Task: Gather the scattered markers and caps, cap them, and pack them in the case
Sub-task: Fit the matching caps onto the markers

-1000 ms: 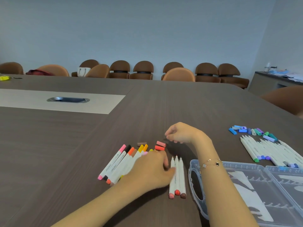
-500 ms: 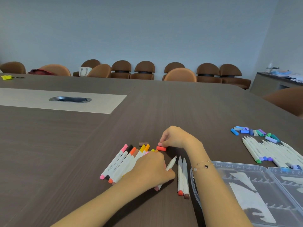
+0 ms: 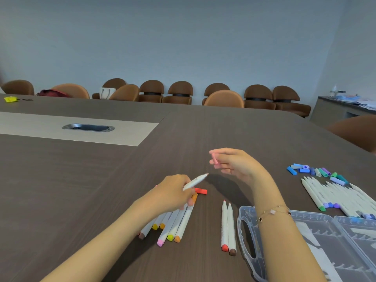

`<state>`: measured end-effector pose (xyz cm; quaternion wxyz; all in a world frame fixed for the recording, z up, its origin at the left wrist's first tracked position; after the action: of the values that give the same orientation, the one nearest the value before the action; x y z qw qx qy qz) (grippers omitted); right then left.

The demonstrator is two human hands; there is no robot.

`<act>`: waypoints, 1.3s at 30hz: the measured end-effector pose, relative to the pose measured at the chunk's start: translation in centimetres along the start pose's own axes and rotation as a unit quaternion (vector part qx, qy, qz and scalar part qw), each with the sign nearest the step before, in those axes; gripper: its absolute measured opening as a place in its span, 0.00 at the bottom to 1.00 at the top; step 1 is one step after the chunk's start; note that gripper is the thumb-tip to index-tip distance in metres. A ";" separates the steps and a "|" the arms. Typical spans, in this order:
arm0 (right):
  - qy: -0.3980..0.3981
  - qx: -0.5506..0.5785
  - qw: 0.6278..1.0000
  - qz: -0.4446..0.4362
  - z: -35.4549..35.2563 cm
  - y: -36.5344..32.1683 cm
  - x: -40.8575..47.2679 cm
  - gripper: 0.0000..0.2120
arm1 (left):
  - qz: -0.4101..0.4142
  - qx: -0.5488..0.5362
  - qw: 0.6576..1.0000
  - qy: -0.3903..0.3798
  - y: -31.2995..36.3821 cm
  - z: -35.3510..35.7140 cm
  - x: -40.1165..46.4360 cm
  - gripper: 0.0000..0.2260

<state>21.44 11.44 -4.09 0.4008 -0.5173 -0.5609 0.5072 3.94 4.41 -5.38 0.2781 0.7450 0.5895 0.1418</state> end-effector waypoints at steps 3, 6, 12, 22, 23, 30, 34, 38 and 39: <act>-0.008 0.029 0.999 0.029 0.3 -0.1 -0.2 0.08 | -0.001 -0.006 1.000 0.025 0.1 0.0 0.3 0.12; -0.011 0.022 0.999 0.040 0.5 0.1 -0.2 0.06 | -0.030 -0.064 0.997 0.018 0.3 0.1 0.4 0.13; -0.020 -0.017 0.999 0.037 1.0 -0.3 -0.6 0.07 | -0.039 -0.110 0.993 0.028 0.7 0.0 0.2 0.11; -0.060 -0.054 0.996 0.032 2.1 -0.6 -1.1 0.07 | -0.039 -0.168 0.985 0.011 0.7 1.0 0.2 0.12; -0.063 -0.045 0.997 0.029 2.4 -0.8 -1.1 0.06 | -0.043 -0.194 0.980 0.021 0.7 1.0 0.2 0.11; -0.058 -0.047 0.997 0.016 3.6 -1.5 -0.8 0.06 | -0.080 -0.300 0.950 0.029 1.1 1.0 -0.4 0.11; -0.066 -0.059 0.996 0.018 2.6 -2.4 -1.2 0.06 | -0.052 -0.260 0.964 0.019 1.9 0.6 -0.5 0.12; -0.115 -0.087 0.988 0.051 1.2 -2.0 -2.4 0.06 | -0.007 -0.128 0.989 0.078 1.1 -2.1 0.0 0.17; -0.131 -0.118 0.982 0.069 1.2 -1.6 -2.6 0.06 | -0.009 -0.103 0.990 0.098 0.5 -2.9 0.1 0.15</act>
<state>20.35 8.79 -2.47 0.2238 -0.5275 -0.6275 0.5271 2.80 5.14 -2.74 0.2960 0.6893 0.6029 0.2716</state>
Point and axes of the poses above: each hand's wrist, its own x-axis towards the middle knuckle, its own z-axis out of the palm, y = z × x, the point moved 5 cm from there along x, towards the middle knuckle, and after that the axes turned 3 degrees about x, right-handed, at the moved point
